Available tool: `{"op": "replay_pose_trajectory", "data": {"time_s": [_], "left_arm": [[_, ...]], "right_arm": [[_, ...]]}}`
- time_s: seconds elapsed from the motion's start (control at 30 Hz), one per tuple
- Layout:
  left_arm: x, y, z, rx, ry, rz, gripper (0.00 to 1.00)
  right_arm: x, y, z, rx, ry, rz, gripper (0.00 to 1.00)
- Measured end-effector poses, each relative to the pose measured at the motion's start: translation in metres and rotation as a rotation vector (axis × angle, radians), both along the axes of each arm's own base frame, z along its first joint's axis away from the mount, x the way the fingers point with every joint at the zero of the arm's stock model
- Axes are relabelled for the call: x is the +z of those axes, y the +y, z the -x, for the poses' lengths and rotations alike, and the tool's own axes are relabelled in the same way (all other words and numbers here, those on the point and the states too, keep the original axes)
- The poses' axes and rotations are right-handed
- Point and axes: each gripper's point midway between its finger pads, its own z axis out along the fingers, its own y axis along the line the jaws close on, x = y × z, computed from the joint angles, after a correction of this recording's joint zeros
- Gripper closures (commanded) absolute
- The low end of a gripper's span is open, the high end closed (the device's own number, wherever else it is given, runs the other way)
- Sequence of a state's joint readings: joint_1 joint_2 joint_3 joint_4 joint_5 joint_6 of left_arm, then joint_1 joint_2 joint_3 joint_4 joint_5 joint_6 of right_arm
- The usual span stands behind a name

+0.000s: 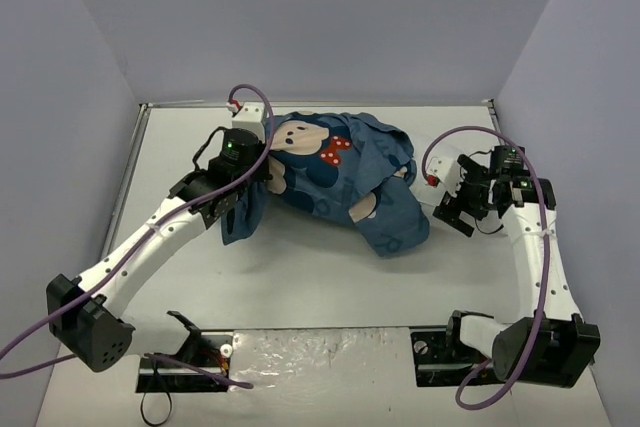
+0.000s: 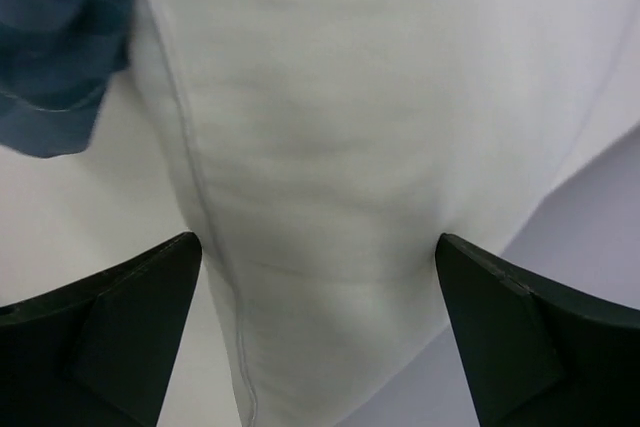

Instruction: Remove the pillowcase from the pillow

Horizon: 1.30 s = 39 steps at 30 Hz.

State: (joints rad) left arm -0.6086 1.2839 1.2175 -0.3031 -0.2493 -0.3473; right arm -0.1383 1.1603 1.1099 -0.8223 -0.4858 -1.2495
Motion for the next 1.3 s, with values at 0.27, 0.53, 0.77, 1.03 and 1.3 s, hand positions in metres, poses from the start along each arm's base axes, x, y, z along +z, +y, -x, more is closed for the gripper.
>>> {"op": "replay_pose_trajectory", "data": {"time_s": [0.27, 0.53, 0.77, 1.03, 1.3], "left_arm": [[-0.007, 0.008, 0.006, 0.017, 0.059, 0.043, 0.98], [-0.002, 0.019, 0.011, 0.027, 0.079, 0.087, 0.98], [0.011, 0.04, 0.015, 0.02, 0.093, 0.193, 0.98], [0.036, 0.143, 0.015, 0.264, -0.002, 0.274, 0.98], [0.025, 0.182, 0.025, 0.338, 0.04, 0.302, 0.98]], "right_arm": [[0.007, -0.01, -0.036, -0.133, -0.149, 0.028, 0.0], [-0.029, 0.017, -0.062, 0.001, -0.043, 0.031, 0.74], [-0.014, 0.012, -0.112, -0.074, -0.052, -0.228, 1.0], [0.073, -0.035, -0.116, -0.209, -0.224, -0.372, 1.0], [0.08, -0.025, -0.101, -0.223, -0.177, -0.484, 1.0]]}}
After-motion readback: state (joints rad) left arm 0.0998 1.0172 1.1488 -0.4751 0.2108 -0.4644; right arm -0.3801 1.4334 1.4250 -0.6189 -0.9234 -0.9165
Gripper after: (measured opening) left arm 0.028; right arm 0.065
